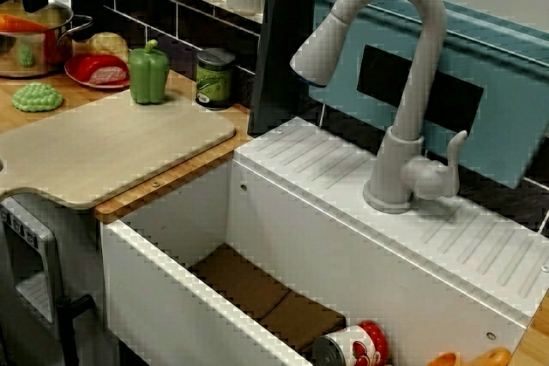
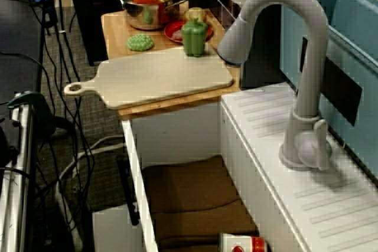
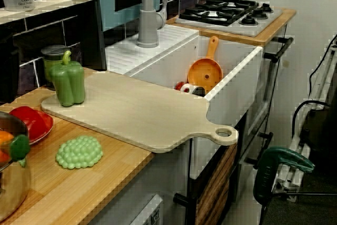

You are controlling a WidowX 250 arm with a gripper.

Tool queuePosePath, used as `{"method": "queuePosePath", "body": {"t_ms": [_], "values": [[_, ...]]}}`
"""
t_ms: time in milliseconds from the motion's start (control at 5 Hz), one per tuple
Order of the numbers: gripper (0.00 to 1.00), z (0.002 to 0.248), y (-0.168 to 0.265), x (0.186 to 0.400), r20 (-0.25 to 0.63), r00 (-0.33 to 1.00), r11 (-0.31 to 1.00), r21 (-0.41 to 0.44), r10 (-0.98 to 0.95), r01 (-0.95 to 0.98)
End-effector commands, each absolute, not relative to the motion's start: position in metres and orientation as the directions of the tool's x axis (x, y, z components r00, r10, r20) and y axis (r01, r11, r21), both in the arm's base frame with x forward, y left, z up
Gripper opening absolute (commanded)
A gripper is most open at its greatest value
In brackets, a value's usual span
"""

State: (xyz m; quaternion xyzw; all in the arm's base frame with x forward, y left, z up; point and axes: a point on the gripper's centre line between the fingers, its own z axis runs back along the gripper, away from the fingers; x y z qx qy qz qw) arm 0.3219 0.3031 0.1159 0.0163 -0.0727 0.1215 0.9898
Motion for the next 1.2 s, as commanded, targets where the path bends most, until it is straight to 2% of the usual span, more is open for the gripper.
{"method": "queuePosePath", "body": {"t_ms": [0, 400, 1000], "values": [[1.0, 0.15, 0.302, 0.319, 0.197, 0.962, 0.98, 0.026, 0.188, -0.197], [1.0, 0.145, 0.278, 0.316, 0.243, 0.965, 0.993, 0.048, 0.096, -0.111], [1.0, 0.139, 0.244, 0.32, 0.235, 0.971, 0.993, 0.097, 0.039, -0.063]]}}
